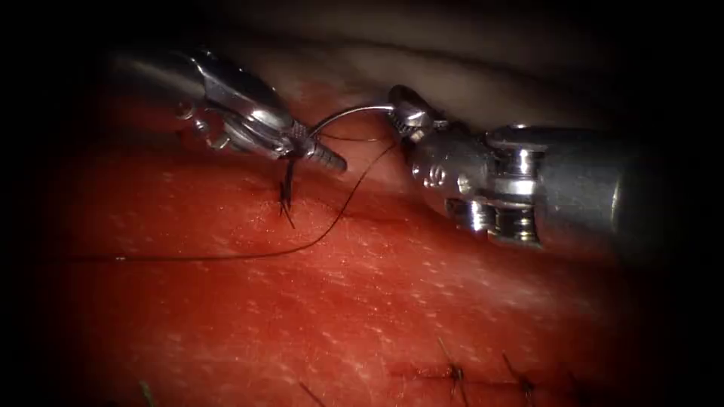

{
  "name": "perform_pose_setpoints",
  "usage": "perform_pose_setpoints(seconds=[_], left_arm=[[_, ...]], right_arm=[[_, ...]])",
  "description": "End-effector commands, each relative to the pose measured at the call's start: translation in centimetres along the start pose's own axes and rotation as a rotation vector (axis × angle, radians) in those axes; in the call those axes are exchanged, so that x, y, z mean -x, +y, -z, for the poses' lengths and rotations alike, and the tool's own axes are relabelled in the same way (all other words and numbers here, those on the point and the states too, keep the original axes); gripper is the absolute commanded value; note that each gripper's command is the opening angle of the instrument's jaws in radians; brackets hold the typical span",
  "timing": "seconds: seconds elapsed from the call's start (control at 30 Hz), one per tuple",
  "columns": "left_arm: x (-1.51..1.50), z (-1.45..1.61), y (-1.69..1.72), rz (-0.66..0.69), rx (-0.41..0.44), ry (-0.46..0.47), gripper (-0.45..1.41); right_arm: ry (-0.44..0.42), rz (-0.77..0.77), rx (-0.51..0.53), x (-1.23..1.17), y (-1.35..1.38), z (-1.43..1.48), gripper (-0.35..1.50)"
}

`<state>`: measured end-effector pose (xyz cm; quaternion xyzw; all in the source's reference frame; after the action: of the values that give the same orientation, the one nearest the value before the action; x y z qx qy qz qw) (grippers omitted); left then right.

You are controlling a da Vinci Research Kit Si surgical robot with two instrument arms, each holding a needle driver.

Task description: Wound Closure

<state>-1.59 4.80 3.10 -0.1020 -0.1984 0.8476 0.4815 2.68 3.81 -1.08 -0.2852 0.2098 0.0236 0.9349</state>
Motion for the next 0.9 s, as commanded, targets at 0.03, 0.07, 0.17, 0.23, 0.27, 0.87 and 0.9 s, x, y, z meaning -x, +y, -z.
perform_pose_setpoints(seconds=[0.03,0.07,0.17,0.23,0.27,0.87,0.9], left_arm=[[-0.01,-0.05,0.01,0.027,0.002,0.003,-0.16],[-0.02,-0.03,0.00,0.027,0.003,0.003,-0.27],[-0.03,0.05,-0.03,0.034,0.018,0.017,-0.35],[-0.02,0.08,-0.03,0.036,0.014,0.018,-0.35],[-0.02,0.10,-0.03,0.036,0.015,0.017,-0.35],[-0.11,-0.05,-0.26,0.123,0.019,0.073,-0.35],[-0.10,-0.06,-0.26,0.122,0.019,0.070,-0.35]], right_arm=[[0.000,-0.001,-0.003,-0.09,0.02,-0.09,-0.35],[-0.001,-0.001,-0.002,-0.09,0.02,-0.09,-0.35],[-0.003,0.000,-0.008,-0.10,0.02,-0.08,-0.35],[-0.003,0.000,-0.009,-0.10,0.02,-0.07,-0.35],[-0.003,0.000,-0.009,-0.11,0.02,-0.07,-0.35],[-0.039,-0.462,-0.143,-0.11,0.18,-0.07,1.47],[-0.047,-0.471,-0.157,-0.12,0.19,-0.06,1.47]])
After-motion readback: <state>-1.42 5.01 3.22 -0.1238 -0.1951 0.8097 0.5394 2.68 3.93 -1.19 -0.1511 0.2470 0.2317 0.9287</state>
